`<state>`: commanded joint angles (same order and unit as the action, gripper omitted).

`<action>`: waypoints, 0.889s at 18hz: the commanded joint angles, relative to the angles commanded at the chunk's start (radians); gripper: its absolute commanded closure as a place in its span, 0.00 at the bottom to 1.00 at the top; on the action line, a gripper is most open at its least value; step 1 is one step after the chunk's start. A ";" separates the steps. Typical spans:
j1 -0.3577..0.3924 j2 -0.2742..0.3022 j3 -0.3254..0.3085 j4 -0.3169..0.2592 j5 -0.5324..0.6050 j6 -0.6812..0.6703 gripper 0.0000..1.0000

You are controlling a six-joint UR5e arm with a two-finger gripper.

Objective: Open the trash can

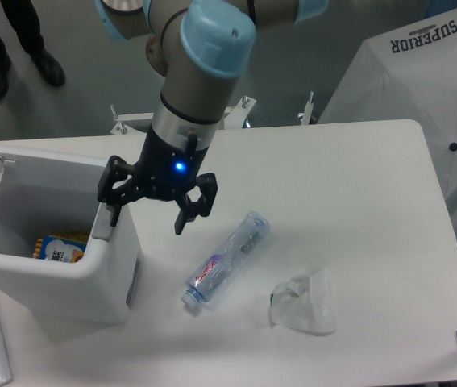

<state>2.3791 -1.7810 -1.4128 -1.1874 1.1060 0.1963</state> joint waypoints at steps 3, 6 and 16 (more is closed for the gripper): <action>0.048 0.002 0.000 0.008 0.003 0.075 0.00; 0.098 0.002 -0.002 0.009 0.003 0.159 0.00; 0.200 -0.061 -0.017 0.009 0.184 0.524 0.00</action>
<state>2.5786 -1.8422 -1.4297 -1.1781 1.2897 0.7206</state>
